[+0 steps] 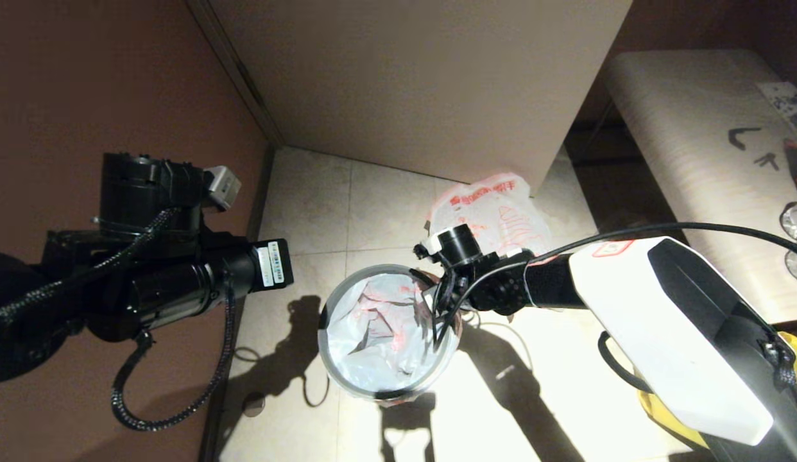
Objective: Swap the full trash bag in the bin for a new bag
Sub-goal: Place the trash can ring on the trash can
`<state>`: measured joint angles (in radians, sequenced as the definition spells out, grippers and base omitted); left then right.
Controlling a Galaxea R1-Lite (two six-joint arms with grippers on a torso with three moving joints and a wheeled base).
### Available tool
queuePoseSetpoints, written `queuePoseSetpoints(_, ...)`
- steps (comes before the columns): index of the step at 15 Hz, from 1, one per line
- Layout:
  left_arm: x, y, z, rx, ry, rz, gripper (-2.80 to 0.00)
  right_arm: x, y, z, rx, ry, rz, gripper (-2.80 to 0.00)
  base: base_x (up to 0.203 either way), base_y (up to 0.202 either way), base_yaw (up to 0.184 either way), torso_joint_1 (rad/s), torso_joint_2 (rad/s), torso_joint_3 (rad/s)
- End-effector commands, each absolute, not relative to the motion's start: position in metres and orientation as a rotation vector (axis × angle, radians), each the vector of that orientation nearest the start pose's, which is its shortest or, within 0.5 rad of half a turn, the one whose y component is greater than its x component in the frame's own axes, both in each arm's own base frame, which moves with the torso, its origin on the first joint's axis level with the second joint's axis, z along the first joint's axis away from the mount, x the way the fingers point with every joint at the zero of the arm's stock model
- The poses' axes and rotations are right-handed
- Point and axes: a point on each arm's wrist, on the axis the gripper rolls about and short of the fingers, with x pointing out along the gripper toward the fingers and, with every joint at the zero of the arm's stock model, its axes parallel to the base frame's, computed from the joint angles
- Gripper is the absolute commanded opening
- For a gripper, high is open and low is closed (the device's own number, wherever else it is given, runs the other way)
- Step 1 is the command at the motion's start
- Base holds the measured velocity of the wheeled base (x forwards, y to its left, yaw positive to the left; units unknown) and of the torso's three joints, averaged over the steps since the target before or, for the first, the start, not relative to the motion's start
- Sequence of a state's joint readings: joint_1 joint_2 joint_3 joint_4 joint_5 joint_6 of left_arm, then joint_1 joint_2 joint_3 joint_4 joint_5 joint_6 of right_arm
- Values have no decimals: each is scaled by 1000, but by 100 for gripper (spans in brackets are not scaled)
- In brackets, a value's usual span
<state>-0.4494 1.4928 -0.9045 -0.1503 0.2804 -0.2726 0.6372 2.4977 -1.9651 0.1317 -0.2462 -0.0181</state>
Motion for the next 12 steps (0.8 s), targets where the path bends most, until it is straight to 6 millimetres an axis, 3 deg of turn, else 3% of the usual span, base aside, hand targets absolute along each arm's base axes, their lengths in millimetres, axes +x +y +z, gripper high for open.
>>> queuePoseSetpoints(1, 233, -105, 223, -115, 424, -107, -280, 414, 298, 89, -308, 607, 378, -280, 0, 0, 0, 0, 0, 0)
queuePoseSetpoints(4, 234, -106, 221, -113, 429, -107, -280, 419, 296, 79, -332, 601, 377, -280, 0, 0, 0, 0, 0, 0)
queuePoseSetpoints(12, 235, -106, 220, -111, 433, -106, -280, 422, 299, 77, -344, 559, 386, -280, 0, 0, 0, 0, 0, 0)
